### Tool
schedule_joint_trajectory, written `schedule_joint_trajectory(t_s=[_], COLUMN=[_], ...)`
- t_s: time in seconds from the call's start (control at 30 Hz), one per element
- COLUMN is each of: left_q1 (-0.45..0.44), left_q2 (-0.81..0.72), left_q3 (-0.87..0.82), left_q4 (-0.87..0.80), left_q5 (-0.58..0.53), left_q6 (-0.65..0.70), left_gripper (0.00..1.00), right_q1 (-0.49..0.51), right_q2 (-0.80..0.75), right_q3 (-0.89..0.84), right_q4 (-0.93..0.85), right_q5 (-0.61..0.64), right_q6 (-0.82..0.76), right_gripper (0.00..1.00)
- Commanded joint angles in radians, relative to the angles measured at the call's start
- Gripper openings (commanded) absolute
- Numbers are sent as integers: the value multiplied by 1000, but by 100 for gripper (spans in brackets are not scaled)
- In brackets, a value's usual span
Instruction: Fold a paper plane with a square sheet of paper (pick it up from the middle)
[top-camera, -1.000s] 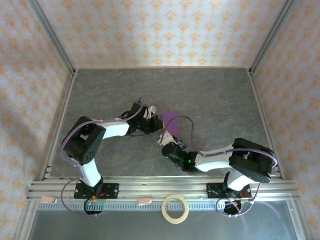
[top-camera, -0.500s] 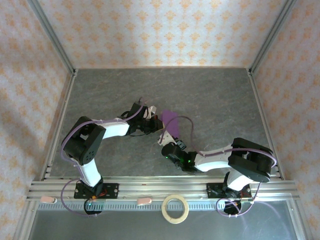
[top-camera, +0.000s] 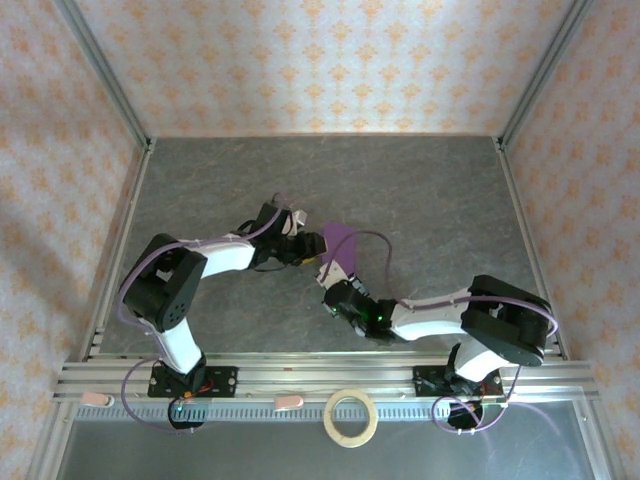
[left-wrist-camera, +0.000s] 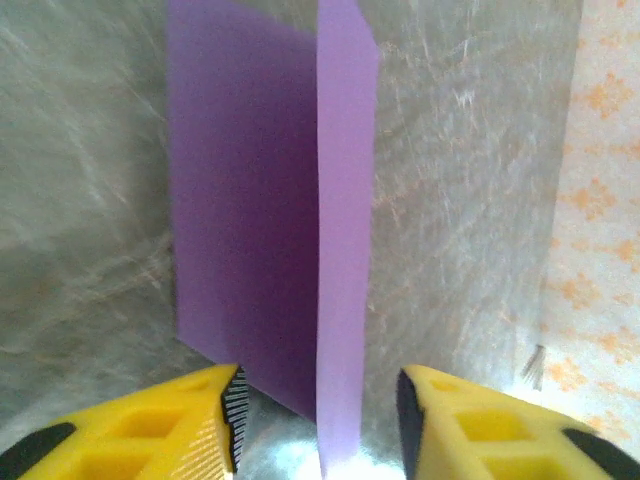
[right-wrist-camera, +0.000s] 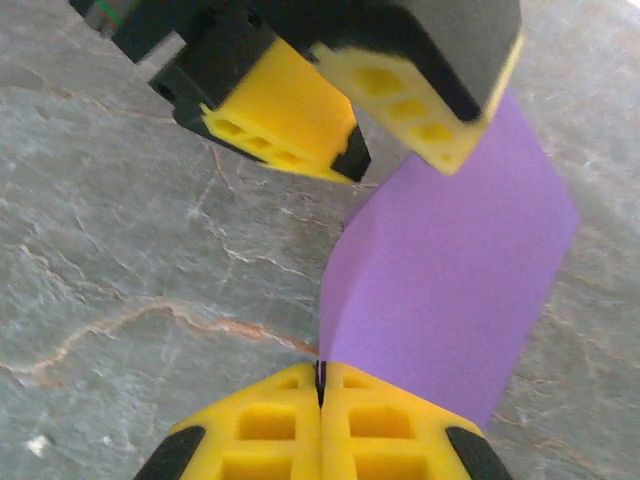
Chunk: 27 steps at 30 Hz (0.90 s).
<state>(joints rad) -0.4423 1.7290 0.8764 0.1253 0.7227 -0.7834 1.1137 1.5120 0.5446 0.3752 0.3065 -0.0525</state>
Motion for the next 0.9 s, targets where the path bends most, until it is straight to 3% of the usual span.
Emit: schedule_joint_trajectory(t_s=[0.0, 0.13, 0.23, 0.57, 0.87], left_q1=[41, 80, 93, 93, 48], left_q2=[-73, -132, -154, -75, 92], left_q3=[31, 39, 45, 142, 311], left_q4=[-96, -156, -157, -130, -237], left_q5=[-80, -119, -109, -6, 41], left_q6=[44, 66, 81, 131, 239], left_gripper=[51, 52, 50, 29, 15], right_q1=[-96, -203, -245, -336, -347], right_q2=[-20, 18, 41, 56, 17], right_q3=[61, 107, 118, 49, -12], right_q4=[-58, -68, -41, 114, 144], right_q5=[-290, -586, -680, -892, -950], right_q6=[184, 275, 315, 412, 399], right_gripper=[0, 0, 0, 0, 0])
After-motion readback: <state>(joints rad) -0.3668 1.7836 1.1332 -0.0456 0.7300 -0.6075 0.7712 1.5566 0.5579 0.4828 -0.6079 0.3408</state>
